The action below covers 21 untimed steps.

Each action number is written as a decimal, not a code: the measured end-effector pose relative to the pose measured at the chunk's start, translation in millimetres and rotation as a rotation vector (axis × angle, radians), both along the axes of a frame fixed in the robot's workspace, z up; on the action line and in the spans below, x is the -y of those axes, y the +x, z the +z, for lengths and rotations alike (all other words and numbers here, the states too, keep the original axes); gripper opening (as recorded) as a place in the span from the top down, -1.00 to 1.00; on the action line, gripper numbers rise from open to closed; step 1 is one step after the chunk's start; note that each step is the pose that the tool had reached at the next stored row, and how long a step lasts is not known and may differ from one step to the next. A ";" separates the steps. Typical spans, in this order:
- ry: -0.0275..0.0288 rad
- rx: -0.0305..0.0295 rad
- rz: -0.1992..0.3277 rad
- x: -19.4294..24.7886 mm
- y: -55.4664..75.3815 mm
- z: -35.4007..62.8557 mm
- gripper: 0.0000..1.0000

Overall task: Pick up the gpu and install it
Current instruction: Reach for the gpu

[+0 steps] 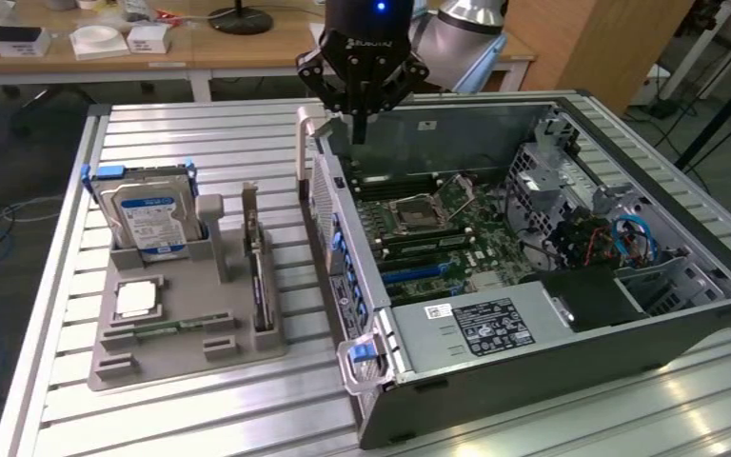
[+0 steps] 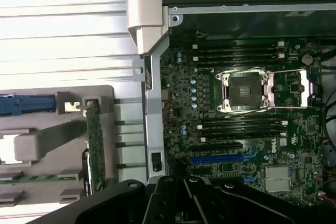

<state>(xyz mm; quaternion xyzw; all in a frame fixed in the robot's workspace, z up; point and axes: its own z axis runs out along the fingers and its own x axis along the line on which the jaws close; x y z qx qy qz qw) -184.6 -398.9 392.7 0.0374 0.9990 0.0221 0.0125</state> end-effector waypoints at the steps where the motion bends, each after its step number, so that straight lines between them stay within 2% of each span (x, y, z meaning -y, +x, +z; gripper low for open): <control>1: 0.0000 0.0000 0.000 0.0 -1.3 0.0 0.79; 21: -0.0001 0.0000 0.000 0.0 -27.3 -0.4 0.79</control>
